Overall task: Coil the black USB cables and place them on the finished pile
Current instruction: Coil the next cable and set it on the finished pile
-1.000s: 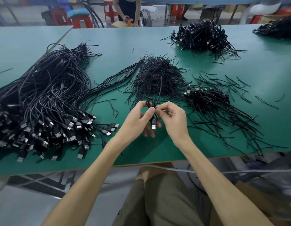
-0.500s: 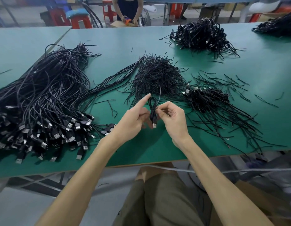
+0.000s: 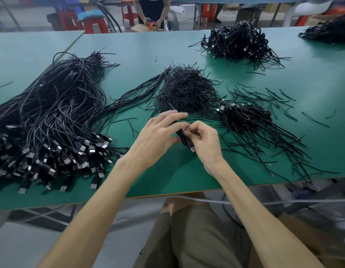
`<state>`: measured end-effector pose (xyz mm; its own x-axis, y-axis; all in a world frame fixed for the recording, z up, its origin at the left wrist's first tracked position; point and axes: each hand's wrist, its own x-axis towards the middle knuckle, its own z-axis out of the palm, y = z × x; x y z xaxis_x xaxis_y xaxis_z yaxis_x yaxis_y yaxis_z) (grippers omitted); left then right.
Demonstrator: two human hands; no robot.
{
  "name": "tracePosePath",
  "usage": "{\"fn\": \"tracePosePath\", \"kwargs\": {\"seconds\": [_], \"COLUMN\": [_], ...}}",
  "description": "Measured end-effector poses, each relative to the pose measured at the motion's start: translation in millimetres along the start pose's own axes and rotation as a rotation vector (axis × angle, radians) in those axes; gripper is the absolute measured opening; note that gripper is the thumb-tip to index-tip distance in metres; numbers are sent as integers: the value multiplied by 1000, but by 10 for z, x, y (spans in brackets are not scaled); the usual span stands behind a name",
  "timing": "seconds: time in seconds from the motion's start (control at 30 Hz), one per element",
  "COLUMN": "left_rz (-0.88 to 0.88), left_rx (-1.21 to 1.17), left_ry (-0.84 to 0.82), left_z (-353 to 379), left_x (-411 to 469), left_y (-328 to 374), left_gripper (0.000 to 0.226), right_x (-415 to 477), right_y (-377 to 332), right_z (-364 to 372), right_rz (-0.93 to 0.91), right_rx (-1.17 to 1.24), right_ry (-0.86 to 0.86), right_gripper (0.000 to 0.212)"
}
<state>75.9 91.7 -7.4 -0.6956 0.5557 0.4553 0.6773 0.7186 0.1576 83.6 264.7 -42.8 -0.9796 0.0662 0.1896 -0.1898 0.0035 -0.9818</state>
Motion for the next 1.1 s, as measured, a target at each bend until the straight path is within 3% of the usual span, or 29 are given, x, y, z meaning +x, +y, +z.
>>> {"fn": "tracePosePath", "kwargs": {"seconds": [0.13, 0.3, 0.43, 0.57, 0.67, 0.73, 0.83, 0.93, 1.1], "left_rz": [-47, -78, -269, -475, -403, -330, -342, -429, -505], "left_rx": [35, 49, -65, -371, -723, -792, -624, -269, 22], "left_ry": [102, 123, 44, -82, -39, -90, -209, -171, -75], "left_z": [-1, -30, -75, -56, -65, -70, -83, -149, -172], "left_x": [-26, -12, 21, 69, 98, 133, 132, 99, 108], "left_y": [29, 116, 208, 376, 418, 400, 353, 306, 308], "left_gripper": [23, 34, 36, 38, 36, 33, 29, 23, 48], "right_x": [-6, 1, -4, 4, -7, -12, -12, 1, -10], "right_y": [-27, -41, -45, -49, -58, -52, -31, -38, -28], "right_z": [8, -59, -54, -74, -64, -67, -61, -41, -35], "right_rz": [18, 22, 18, 17, 24, 20, 15, 18, 19], "right_rx": [59, 157, 190, 164, 218, 209, 122, 69, 41], "right_ry": [-5, -51, -85, -52, -64, -59, -47, -50, -71], "right_gripper": [21, 23, 15, 12, 20, 20, 27, 34, 20]}}
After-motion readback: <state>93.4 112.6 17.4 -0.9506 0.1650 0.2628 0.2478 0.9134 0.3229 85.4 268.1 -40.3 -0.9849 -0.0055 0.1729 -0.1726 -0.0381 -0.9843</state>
